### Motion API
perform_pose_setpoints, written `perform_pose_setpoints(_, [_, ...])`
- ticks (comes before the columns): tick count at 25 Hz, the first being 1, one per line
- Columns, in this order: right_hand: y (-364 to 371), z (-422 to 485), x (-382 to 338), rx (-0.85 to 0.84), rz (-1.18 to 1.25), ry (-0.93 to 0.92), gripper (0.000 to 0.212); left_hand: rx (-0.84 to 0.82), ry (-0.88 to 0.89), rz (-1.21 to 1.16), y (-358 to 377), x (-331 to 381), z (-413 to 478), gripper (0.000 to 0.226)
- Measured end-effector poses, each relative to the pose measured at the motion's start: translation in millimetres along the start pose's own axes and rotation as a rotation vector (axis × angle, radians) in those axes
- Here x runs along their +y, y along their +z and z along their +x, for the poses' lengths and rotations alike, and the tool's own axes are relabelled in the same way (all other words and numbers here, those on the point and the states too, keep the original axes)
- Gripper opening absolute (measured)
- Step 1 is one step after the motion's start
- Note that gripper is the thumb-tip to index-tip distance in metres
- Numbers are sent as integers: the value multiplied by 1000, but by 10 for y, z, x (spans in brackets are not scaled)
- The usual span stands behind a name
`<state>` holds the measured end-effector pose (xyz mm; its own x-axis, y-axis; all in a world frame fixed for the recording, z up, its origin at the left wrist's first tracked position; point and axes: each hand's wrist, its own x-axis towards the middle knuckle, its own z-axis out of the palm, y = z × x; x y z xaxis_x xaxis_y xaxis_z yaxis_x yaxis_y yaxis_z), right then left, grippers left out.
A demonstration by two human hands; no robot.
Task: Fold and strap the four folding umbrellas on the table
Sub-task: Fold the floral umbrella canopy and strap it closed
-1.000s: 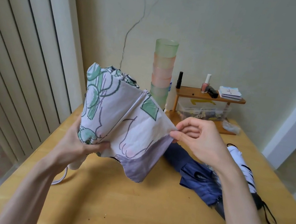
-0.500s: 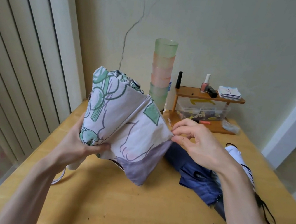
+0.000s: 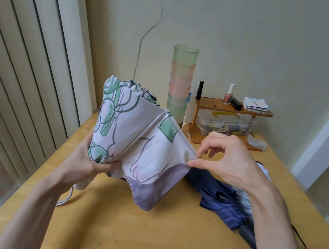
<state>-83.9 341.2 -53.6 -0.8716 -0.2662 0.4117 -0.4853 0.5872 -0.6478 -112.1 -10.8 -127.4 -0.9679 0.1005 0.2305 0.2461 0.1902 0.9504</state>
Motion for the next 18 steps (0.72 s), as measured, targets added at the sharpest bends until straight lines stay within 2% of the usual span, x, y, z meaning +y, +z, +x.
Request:
perform_pose_setpoints(4, [-40, 2, 128, 10, 181, 25, 18, -19, -6, -32, -55, 11, -3, 84])
perform_pose_setpoints(9, [-63, -20, 175, 262, 430, 93, 13, -18, 7, -64, -39, -10, -6, 66])
perform_pose_setpoints(14, [136, 36, 26, 8, 492, 188, 37, 5, 11, -75, -5, -19, 0, 66])
perform_pose_setpoints(15, [210, 64, 15, 31, 489, 187, 36, 15, 11, -77, 7, -18, -1, 68])
perform_pose_setpoints(18, [342, 153, 80, 234, 448, 174, 9, 46, -4, -90, 52, -40, 21, 69])
